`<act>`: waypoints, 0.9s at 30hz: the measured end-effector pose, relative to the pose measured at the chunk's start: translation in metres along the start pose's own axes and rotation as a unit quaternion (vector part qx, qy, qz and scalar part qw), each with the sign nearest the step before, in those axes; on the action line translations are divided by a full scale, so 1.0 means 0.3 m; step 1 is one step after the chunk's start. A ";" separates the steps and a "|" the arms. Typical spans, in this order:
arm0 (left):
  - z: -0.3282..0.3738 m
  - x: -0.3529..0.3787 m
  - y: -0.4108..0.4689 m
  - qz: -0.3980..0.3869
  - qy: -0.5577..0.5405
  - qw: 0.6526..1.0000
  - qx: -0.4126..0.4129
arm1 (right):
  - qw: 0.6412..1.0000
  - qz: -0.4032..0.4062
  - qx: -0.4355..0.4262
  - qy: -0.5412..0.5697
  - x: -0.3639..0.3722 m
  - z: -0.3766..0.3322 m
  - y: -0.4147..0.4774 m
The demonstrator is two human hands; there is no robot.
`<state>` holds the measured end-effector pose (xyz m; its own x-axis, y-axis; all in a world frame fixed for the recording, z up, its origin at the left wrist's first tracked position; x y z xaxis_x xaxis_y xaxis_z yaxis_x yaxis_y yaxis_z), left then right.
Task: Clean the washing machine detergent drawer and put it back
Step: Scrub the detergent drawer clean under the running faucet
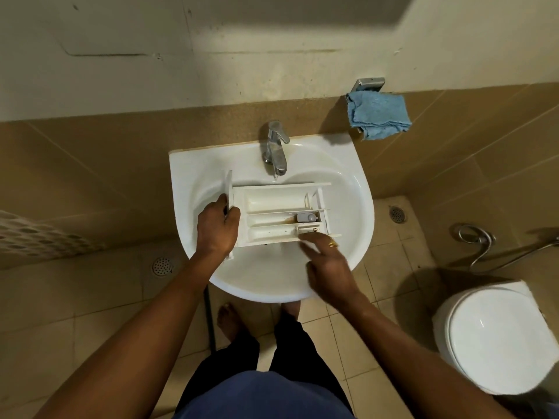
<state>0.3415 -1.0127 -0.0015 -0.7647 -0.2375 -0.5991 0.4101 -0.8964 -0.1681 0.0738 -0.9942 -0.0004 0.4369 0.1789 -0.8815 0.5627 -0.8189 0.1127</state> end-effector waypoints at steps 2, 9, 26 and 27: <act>0.000 0.011 0.001 0.002 0.005 1.000 -0.002 | 0.999 0.007 0.050 -0.009 -0.046 0.087 -0.012; -0.014 0.029 -0.001 0.023 0.016 1.000 -0.003 | 0.999 -0.031 -0.023 0.019 0.019 -0.077 0.122; 0.006 0.045 0.002 0.025 0.062 0.997 -0.030 | 0.714 0.140 0.444 0.522 -0.030 0.065 0.626; 0.007 0.046 0.001 0.026 0.062 0.997 -0.033 | 0.694 0.119 0.474 0.529 -0.017 0.069 0.678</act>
<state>0.3299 -1.0170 -0.0082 -0.6757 -0.2303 -0.7002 0.4825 -0.8564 -0.1839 0.1715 -1.1731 0.0175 0.9910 -0.1339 -0.0035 -0.1096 -0.7951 -0.5965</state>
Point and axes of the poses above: each hand's wrist, its own y-axis towards the middle knuckle, its own x-axis out of the palm, z = x × y, the point moved 1 cm from there along y, towards the middle knuckle, and after that the axes turned 3 degrees about y, right-handed, at the moved point
